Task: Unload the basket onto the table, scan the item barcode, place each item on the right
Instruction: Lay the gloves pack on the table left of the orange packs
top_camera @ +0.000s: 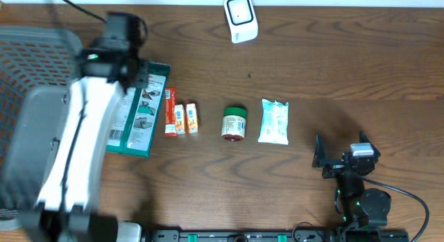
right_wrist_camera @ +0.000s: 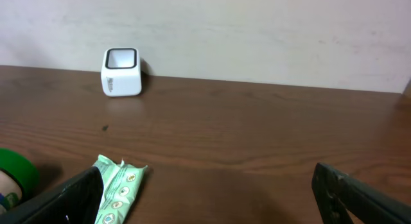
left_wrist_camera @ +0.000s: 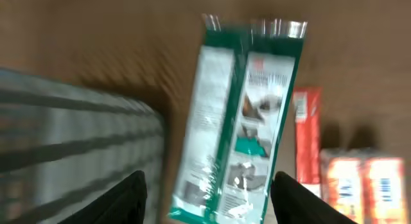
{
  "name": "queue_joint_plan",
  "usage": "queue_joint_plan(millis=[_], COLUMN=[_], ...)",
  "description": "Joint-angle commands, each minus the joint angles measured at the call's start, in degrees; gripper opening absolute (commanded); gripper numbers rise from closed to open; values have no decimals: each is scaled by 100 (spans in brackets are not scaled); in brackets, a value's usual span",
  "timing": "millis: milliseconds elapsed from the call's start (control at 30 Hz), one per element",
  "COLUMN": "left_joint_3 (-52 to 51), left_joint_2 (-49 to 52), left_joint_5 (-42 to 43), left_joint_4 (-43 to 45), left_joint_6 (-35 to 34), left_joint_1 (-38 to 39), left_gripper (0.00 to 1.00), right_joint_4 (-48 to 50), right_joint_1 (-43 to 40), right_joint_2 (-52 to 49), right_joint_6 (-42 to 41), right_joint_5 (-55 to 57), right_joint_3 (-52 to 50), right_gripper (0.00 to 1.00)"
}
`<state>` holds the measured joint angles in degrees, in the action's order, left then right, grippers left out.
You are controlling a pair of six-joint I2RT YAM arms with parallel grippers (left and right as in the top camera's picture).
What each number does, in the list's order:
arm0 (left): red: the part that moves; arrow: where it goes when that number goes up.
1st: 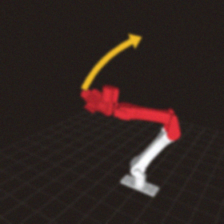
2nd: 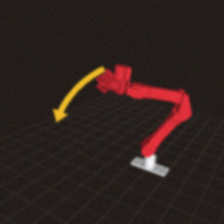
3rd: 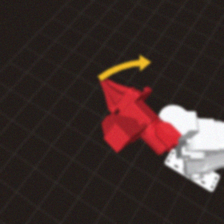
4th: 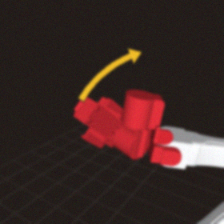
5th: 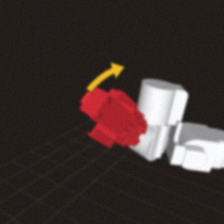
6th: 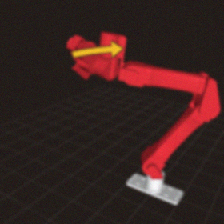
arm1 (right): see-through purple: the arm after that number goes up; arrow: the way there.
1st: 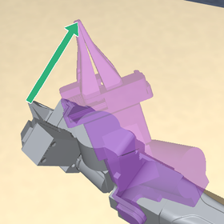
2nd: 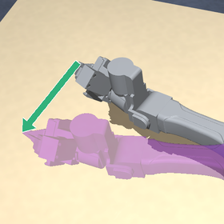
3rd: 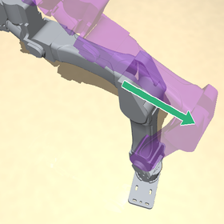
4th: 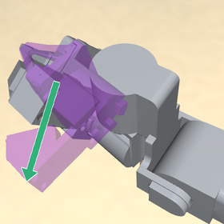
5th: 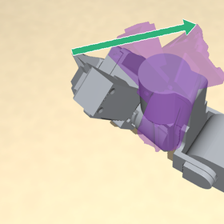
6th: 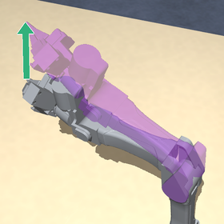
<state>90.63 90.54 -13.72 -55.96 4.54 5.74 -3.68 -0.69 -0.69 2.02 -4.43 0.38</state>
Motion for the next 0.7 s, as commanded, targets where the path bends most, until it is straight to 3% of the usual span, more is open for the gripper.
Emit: queue_joint_plan(millis=[0, 133, 200, 267, 467, 667], left_joint_3=[623, 763, 763, 756, 748, 680], left_joint_2=[-662, -1113, -1285, -1305, -1172, -610], left_joint_5=[-96, -273, -1023, -1156, 1320, 1298], left_joint_4=[-299, -402, -378, -450, -1228, -1825], left_joint_6=[369, 621, 678, 789, 1281, 1475], left_joint_1=[7, 7, -26, -247, -717, -1008], left_gripper=[63, 63, 63, 63, 56, 51], right_joint_4=[-24, -24, -24, -24, -24, -24], right_joint_1=[9, 9, 9, 9, 9, 9], right_joint_2=[31, 31, 31, 31, 31, 31], right_joint_6=[-70, -70, -70, -70, -70, -70], right_joint_5=[7, 7, 7, 7, 7, 7], right_joint_3=[-7, -7, -7, -7, -7, -7], right_gripper=[99, 99, 99, 99, 99, 99])
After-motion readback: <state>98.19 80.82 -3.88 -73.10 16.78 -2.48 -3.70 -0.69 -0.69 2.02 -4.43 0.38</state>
